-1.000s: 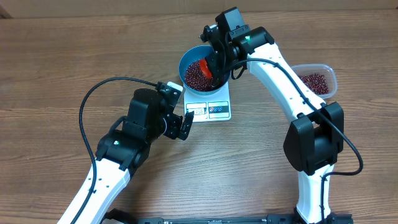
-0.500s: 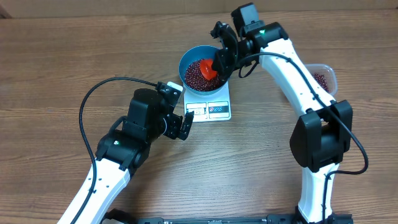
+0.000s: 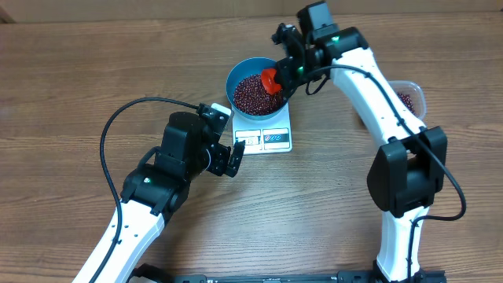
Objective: Scoop item into bowl and weigh 150g on scale
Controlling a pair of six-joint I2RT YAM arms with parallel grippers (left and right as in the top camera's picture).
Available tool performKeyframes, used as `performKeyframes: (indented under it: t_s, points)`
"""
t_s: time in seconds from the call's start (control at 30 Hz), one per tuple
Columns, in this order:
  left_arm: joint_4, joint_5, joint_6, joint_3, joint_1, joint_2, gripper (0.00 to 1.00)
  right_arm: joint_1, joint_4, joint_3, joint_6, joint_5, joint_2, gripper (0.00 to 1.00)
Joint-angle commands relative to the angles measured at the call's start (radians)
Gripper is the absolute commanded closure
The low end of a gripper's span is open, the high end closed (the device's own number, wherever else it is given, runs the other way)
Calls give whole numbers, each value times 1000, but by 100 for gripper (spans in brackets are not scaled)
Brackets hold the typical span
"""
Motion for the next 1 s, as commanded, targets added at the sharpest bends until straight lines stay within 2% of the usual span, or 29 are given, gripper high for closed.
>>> performKeyframes:
  t_s: [0.0, 0.37, 0.73, 0.97]
  points:
    - [0, 6, -10, -4, 3, 8, 0, 59, 17, 31, -1, 184, -46, 96]
    - [0, 6, -10, -4, 4, 8, 0, 140, 71, 31, -28, 432, -46, 96]
    - [0, 6, -10, -4, 3, 8, 0, 145, 89, -13, -34, 431, -44, 96]
    - [0, 6, -10, -4, 4, 8, 0, 146, 70, -14, -34, 355, -44, 96]
